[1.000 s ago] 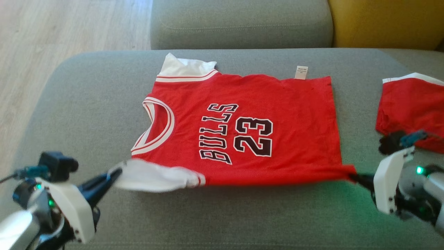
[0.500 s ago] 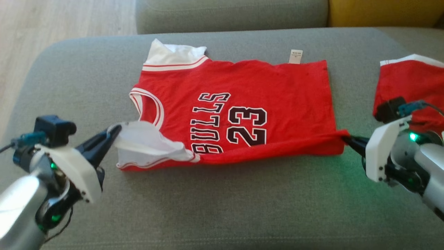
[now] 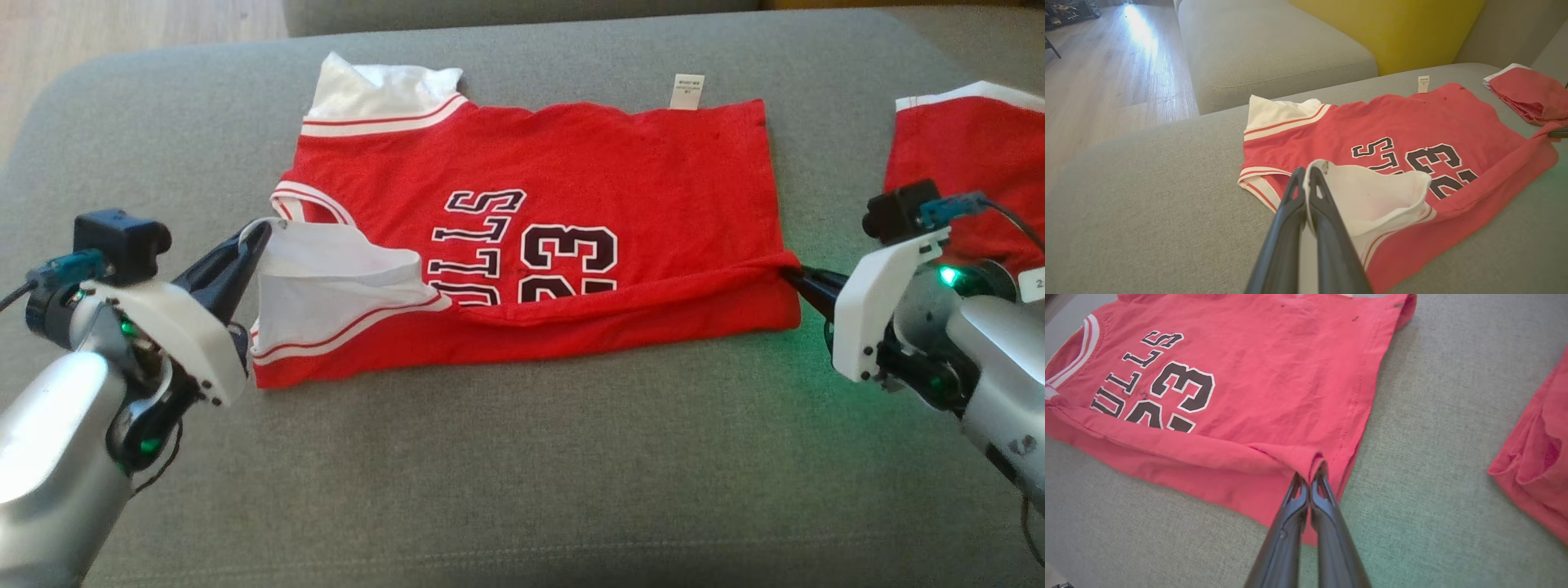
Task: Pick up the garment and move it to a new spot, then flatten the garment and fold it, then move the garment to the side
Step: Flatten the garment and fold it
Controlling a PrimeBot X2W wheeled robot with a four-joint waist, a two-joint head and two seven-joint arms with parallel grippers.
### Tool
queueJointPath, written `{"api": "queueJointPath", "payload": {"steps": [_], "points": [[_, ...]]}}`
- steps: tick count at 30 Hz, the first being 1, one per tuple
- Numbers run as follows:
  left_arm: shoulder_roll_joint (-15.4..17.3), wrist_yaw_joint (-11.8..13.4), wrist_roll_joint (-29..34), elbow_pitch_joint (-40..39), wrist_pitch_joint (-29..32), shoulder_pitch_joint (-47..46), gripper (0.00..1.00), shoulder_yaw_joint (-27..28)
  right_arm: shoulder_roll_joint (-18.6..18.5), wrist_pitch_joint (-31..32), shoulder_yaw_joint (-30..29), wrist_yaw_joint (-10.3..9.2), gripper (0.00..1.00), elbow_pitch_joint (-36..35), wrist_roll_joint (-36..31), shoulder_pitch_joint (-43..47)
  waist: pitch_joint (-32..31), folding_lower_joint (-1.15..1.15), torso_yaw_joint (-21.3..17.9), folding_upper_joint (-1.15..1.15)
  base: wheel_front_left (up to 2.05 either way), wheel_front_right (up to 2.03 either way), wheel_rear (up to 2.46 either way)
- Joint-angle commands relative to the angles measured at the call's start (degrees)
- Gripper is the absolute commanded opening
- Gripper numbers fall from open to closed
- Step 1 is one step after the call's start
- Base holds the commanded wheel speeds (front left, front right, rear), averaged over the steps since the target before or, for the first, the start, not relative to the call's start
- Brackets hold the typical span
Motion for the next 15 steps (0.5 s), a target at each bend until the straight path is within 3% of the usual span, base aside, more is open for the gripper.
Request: {"api": "queueJointPath", "payload": {"steps": [1,12,13,14,15], "points": [[1.65,0.16,0.52,0.21,-0.78,-4.23,0.00,2.42,-0.29,-1.15,-0.38,0.20,0.00,-0.19,-0.66,-1.55,0.60,0.00,-0.17,0.00,0.00,0.00,0.00],[-3.28,0.13,1.77,10.50,-4.38,-9.76,0.00,1.70,2.29,-3.20,0.51,0.20,0.00,2.98,-0.27,-4.32,3.25,0.00,-0.39,0.00,0.00,0.00,0.00],[-3.77,0.06,1.82,11.33,-4.70,-10.16,0.00,1.53,2.45,-3.89,0.40,0.20,0.29,3.43,-0.35,-4.54,3.40,0.00,-0.40,0.00,0.00,0.00,0.00],[-4.28,0.00,1.76,12.19,-4.99,-10.53,0.00,1.44,2.65,-4.73,0.21,0.20,0.76,4.03,-0.49,-4.74,3.51,0.00,-0.39,0.00,0.00,0.00,0.00],[-4.74,-0.03,1.68,13.14,-5.23,-10.85,0.36,1.40,2.93,-5.48,0.00,0.20,1.00,4.74,-0.55,-4.87,3.60,0.00,-0.40,0.00,0.00,0.00,0.00]]}}
